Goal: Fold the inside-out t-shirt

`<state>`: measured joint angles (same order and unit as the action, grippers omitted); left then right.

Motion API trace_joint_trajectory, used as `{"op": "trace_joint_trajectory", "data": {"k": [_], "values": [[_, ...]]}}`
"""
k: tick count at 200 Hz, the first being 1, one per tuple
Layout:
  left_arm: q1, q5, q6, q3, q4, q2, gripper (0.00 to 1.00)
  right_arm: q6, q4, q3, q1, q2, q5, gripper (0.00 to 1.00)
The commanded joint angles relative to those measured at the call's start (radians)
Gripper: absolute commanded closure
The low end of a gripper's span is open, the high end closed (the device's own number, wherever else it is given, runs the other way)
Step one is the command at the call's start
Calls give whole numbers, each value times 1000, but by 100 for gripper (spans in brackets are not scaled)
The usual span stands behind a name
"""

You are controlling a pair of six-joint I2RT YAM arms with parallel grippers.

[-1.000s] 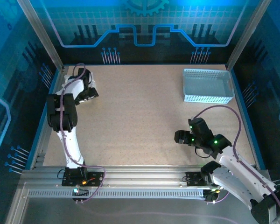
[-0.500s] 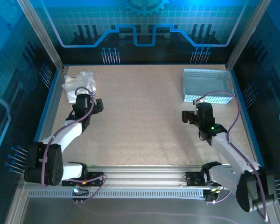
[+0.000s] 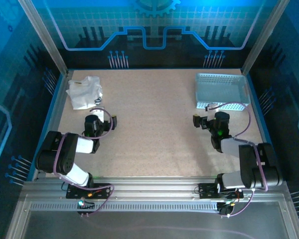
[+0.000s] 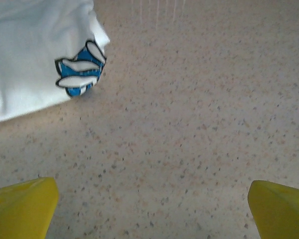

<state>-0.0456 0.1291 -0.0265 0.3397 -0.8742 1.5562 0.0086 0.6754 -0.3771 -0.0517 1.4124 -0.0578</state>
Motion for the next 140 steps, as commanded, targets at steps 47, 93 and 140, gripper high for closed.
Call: {"op": "trace_joint_trajectory", "data": {"k": [47, 93, 140], "values": [[21, 72, 36, 28, -80, -1, 1, -16, 100, -48, -2, 97, 14, 0], [20, 73, 34, 27, -81, -1, 1, -14, 106, -45, -13, 96, -25, 0], [20, 72, 35, 28, -80, -1, 1, -9, 96, -49, 2, 95, 11, 0]]}}
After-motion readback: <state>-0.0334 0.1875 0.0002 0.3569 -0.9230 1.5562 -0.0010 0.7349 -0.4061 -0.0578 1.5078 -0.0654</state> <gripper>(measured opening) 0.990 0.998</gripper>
